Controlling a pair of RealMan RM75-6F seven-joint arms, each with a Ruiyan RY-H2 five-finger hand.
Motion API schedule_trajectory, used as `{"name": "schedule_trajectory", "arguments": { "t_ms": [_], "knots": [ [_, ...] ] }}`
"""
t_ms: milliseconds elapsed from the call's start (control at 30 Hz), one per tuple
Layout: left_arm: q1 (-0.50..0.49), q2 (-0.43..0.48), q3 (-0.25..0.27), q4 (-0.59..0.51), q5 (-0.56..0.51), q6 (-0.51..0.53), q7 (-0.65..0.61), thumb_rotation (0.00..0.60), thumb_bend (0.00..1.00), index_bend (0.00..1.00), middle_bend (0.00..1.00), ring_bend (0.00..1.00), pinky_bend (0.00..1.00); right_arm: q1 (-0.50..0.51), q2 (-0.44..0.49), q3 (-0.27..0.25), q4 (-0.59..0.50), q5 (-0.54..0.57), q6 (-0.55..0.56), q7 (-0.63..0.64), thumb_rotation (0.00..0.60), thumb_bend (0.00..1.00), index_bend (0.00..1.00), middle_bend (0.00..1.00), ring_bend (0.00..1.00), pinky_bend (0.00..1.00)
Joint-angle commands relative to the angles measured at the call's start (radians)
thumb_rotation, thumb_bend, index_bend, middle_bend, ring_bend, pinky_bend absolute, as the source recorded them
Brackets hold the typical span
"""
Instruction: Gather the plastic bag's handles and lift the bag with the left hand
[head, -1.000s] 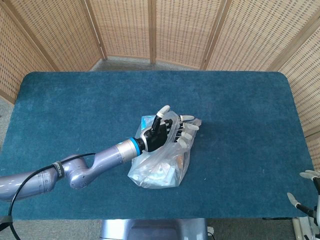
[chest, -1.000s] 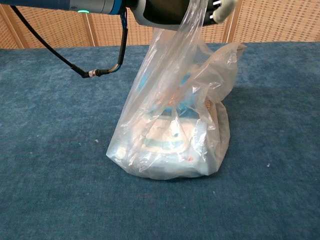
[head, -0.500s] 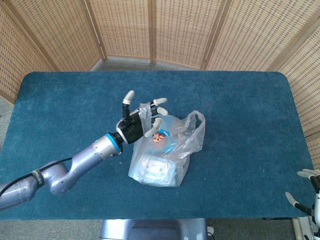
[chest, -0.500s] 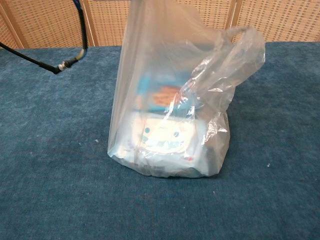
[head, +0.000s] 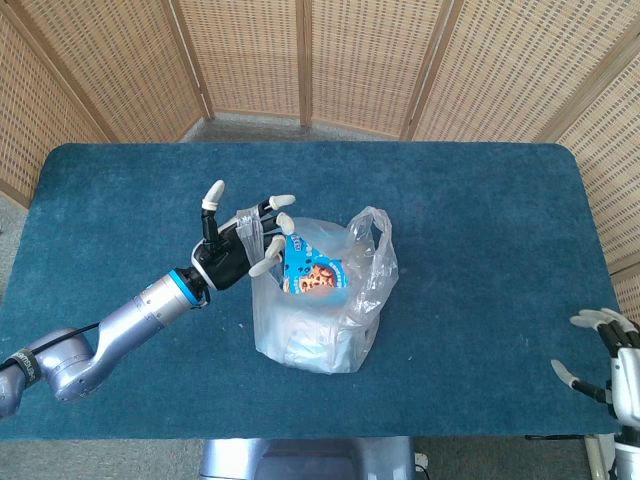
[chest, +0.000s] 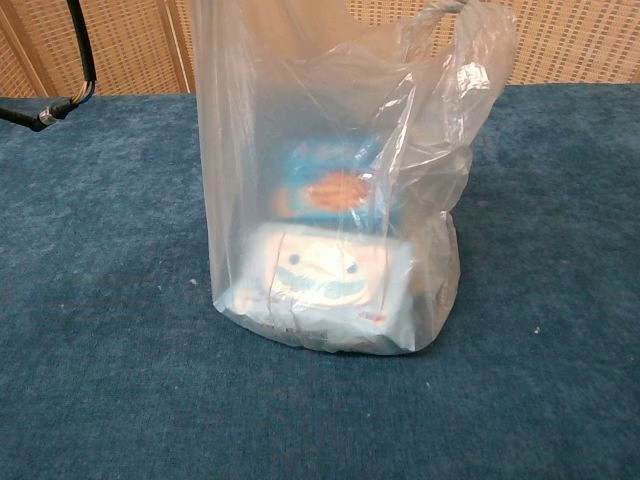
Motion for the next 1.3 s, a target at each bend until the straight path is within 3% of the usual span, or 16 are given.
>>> {"name": "schedule_trajectory", "arguments": {
  "t_ms": [33,400,667,1300],
  "knots": [
    [-0.009,0.012,0.015,-0.012,-0.007,0.011,0.004,0.000,0.17,0.28,0.50,0.67,0.86,0.055,0.000,0.027,0.010,-0.022,-0.042,0.052,0.585,0.13,0.33,0.29,0.21,0.18],
    [-0.041,0.071,0.063,-0.063,-0.004,0.052,0.028,0.000,0.17,0.28,0.50,0.67,0.86,0.220,-0.068,0.090,0.114,-0.060,-0.123,0.133,0.585,0.14,0.30,0.29,0.22,0.22],
    [-0.063,0.097,0.093,-0.101,-0.011,0.064,0.072,0.000,0.17,0.28,0.50,0.67,0.86,0.302,-0.109,0.097,0.181,-0.075,-0.165,0.175,0.588,0.14,0.30,0.29,0.23,0.24],
    [-0.125,0.141,0.109,-0.187,-0.007,0.075,0.114,0.000,0.17,0.28,0.50,0.67,0.86,0.462,-0.245,0.121,0.286,-0.069,-0.232,0.225,0.600,0.13,0.30,0.29,0.23,0.25]
  ]
}}
